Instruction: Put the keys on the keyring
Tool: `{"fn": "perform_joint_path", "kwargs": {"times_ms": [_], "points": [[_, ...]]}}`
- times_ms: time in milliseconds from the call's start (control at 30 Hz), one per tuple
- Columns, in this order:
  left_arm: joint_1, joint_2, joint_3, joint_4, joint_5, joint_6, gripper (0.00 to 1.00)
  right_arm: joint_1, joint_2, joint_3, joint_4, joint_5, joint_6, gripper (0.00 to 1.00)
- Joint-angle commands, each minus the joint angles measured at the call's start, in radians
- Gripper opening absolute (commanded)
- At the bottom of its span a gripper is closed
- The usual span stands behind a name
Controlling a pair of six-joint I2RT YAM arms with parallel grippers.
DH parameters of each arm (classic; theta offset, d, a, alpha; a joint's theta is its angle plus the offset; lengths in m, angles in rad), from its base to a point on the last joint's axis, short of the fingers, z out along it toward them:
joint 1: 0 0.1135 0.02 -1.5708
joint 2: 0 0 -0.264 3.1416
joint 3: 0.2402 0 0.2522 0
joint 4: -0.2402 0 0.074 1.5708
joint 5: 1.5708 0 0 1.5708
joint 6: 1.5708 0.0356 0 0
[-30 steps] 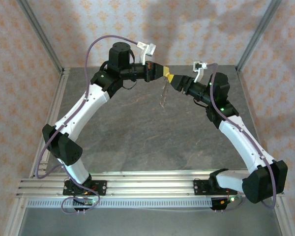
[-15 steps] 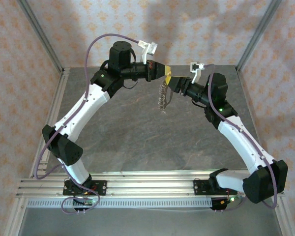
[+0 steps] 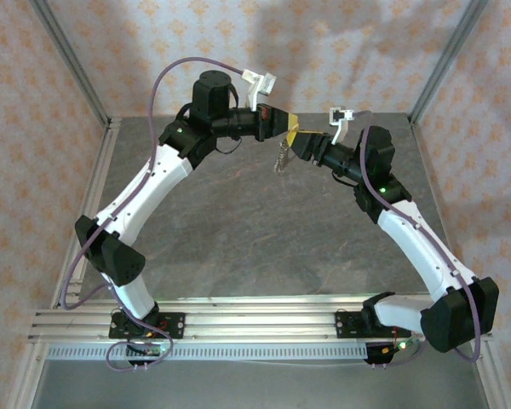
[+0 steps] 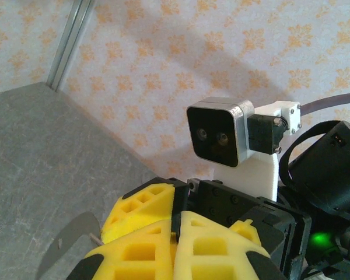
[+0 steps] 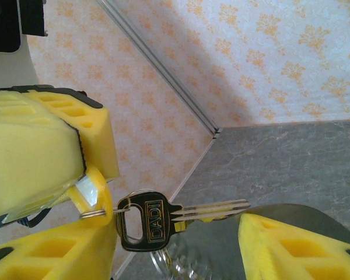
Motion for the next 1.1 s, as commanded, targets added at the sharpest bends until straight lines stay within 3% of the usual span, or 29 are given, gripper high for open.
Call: {"fn": "perform_joint_path", "kwargs": {"times_ms": [0,233,567,1067], "points": [[-0.026,0.017,0.056,-0.017,-0.009,0.021,0.00,0.014,-0.057,0.014,0.017,0.006,-0.028,0.58],[-0.027,0.008,0.048,-0.009,-0.049,-0.006,0.00,-0.006,-0.146,-0.019,-0.033,0.112,-0.047,0.60],[-0.028,-0.035,-0.013,0.076,-0.144,-0.096,0.00,-0.023,-0.143,-0.071,-0.048,0.130,-0.012,0.60],[-0.049,-0.063,-0.054,0.121,-0.277,-0.179,0.00,0.098,-0.088,-0.082,-0.105,0.294,-0.087,0.64]]}}
